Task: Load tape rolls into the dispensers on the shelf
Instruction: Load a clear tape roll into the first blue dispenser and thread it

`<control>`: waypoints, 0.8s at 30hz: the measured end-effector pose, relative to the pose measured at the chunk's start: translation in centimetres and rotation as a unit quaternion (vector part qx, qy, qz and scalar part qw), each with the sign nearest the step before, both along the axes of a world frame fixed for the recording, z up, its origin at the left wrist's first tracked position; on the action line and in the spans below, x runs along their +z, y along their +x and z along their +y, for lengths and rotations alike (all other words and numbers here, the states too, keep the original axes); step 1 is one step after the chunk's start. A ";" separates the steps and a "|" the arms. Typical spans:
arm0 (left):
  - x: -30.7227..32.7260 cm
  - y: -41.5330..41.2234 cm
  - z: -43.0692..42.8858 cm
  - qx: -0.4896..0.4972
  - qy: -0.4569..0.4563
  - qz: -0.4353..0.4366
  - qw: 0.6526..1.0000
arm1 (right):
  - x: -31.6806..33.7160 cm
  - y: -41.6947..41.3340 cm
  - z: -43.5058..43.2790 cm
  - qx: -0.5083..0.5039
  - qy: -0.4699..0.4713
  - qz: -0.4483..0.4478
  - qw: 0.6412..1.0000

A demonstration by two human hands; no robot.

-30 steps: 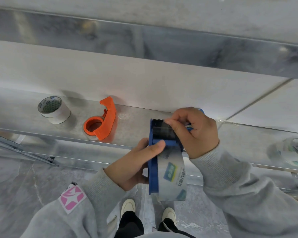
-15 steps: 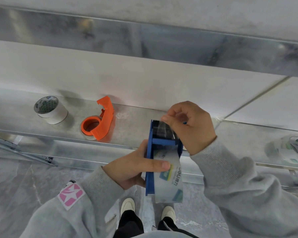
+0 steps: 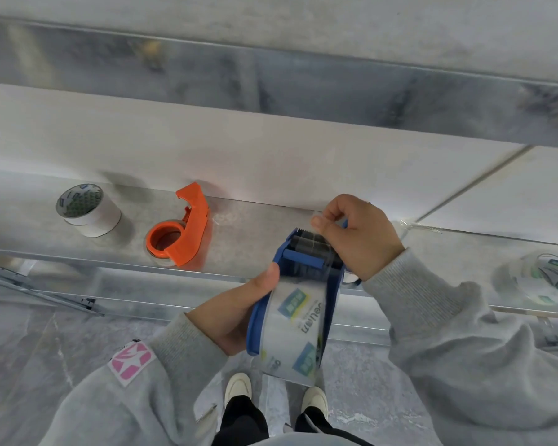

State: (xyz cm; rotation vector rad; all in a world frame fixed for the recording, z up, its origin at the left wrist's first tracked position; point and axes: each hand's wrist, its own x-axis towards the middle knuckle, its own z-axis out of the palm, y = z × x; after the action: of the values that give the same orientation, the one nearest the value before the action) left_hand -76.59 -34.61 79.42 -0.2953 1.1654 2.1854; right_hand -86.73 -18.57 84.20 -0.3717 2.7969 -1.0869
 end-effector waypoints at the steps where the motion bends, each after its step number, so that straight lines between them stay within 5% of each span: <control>1: 0.0 0.0 -0.1 -0.007 -0.004 0.002 1.000 | -0.1 0.0 0.0 -0.001 0.002 0.001 1.000; 7: 1.9 0.0 -0.4 -0.032 -0.145 0.133 0.980 | -0.4 -0.2 0.4 -0.029 0.018 0.015 0.999; 14: 3.4 0.4 1.0 0.031 -0.437 0.194 0.878 | -1.4 -0.9 0.8 -0.089 0.019 -0.010 0.996; 24: 2.2 0.2 1.9 -0.011 -0.489 0.205 0.848 | -2.1 -1.6 0.9 -0.140 -0.028 -0.001 0.990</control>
State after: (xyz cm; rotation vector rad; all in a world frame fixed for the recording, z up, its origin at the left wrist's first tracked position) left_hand -76.37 -32.75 81.63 -0.2176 2.4606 1.4697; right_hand -88.37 -17.63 82.12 0.0211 2.8837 -1.2204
